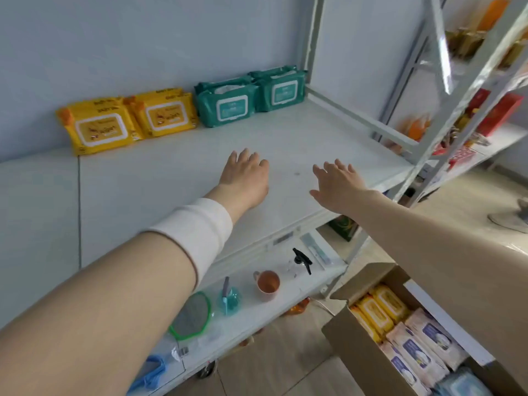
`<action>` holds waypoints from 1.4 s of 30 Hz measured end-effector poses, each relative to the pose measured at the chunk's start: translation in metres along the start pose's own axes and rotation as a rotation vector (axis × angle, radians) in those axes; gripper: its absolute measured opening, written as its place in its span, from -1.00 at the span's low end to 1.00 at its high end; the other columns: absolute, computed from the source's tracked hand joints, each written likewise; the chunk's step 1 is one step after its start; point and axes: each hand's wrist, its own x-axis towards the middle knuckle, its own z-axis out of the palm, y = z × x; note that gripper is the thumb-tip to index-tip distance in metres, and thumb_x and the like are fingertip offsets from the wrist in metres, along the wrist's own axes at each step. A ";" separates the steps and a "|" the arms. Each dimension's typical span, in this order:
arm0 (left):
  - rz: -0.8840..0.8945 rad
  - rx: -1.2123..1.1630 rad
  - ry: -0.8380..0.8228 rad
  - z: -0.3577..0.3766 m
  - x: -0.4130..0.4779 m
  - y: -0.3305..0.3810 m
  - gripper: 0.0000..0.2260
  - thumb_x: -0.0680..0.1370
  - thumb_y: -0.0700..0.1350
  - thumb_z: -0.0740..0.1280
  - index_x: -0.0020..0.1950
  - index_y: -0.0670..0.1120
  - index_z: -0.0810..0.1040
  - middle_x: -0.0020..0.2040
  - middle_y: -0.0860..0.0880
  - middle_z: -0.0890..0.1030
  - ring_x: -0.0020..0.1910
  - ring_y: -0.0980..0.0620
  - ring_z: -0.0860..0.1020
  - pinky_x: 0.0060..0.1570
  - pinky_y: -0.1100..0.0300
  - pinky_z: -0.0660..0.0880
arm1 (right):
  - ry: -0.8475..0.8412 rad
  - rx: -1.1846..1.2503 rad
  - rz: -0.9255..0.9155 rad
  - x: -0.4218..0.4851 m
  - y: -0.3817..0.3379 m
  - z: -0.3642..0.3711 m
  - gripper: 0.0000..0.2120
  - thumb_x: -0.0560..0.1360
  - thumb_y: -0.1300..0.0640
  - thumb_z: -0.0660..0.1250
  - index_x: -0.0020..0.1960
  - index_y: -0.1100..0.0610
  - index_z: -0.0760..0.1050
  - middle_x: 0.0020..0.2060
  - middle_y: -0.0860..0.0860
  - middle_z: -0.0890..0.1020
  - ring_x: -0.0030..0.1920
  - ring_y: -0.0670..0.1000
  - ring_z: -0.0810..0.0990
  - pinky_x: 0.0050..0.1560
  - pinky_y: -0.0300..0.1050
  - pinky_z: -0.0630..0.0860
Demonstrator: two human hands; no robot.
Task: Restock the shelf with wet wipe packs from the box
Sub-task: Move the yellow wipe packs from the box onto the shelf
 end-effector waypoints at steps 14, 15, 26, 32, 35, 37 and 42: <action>0.620 -0.003 -0.147 0.088 0.033 0.387 -0.65 0.58 -0.04 0.18 0.35 -0.10 0.36 0.34 -0.09 0.44 0.35 -0.09 0.37 0.31 0.02 0.30 | -0.321 0.140 0.470 -0.201 0.307 0.209 -0.48 0.58 -0.03 0.13 0.47 0.14 0.15 0.44 0.13 0.27 0.48 0.19 0.11 0.46 0.16 0.10; 0.635 0.002 -0.193 0.103 0.037 0.401 -0.63 0.58 -0.03 0.19 0.36 -0.10 0.36 0.35 -0.09 0.44 0.35 -0.10 0.37 0.32 0.02 0.29 | -0.354 0.165 0.481 -0.207 0.312 0.229 -0.49 0.58 -0.03 0.12 0.46 0.13 0.16 0.43 0.13 0.28 0.47 0.19 0.13 0.45 0.16 0.12; 0.510 -0.081 -0.828 0.303 0.092 0.468 -0.53 0.57 0.04 0.20 0.43 -0.11 0.25 0.39 -0.13 0.35 0.37 -0.13 0.33 0.31 0.00 0.31 | -0.753 0.680 0.615 -0.197 0.271 0.415 -0.43 0.57 -0.04 0.14 0.50 0.12 0.09 0.48 0.09 0.20 0.51 0.13 0.07 0.46 0.00 0.08; 0.265 -0.248 -0.959 0.457 0.159 0.524 -0.42 0.56 0.02 0.24 0.50 -0.13 0.13 0.42 -0.19 0.29 0.40 -0.19 0.29 0.36 -0.01 0.26 | -0.758 1.018 0.665 -0.120 0.244 0.548 -0.30 0.54 -0.07 0.20 0.54 0.11 -0.06 0.49 0.10 0.14 0.46 0.09 0.21 0.40 -0.05 0.22; 0.146 -0.396 -0.886 0.519 0.194 0.555 -0.41 0.53 0.00 0.30 0.48 -0.15 0.18 0.43 -0.19 0.30 0.41 -0.17 0.30 0.39 -0.03 0.28 | -0.600 1.185 0.783 -0.071 0.241 0.607 -0.30 0.54 -0.06 0.23 0.53 0.11 -0.04 0.50 0.09 0.11 0.47 0.09 0.20 0.42 -0.08 0.21; 0.088 -0.476 -0.820 0.541 0.210 0.572 -0.46 0.54 -0.02 0.30 0.44 -0.19 0.22 0.40 -0.19 0.33 0.39 -0.17 0.32 0.37 -0.03 0.30 | -0.538 1.266 0.942 -0.045 0.239 0.635 -0.29 0.53 -0.10 0.22 0.53 0.13 -0.02 0.48 0.12 0.19 0.44 0.12 0.26 0.40 -0.03 0.27; 0.014 -0.582 -0.806 0.566 0.233 0.600 -0.35 0.56 -0.03 0.27 0.50 -0.20 -0.01 0.46 -0.21 0.22 0.45 -0.17 0.20 0.42 0.01 0.19 | -0.444 1.566 1.360 -0.003 0.241 0.654 -0.18 0.52 -0.09 0.25 0.54 0.14 -0.19 0.53 0.06 0.05 0.49 0.09 0.16 0.40 -0.07 0.19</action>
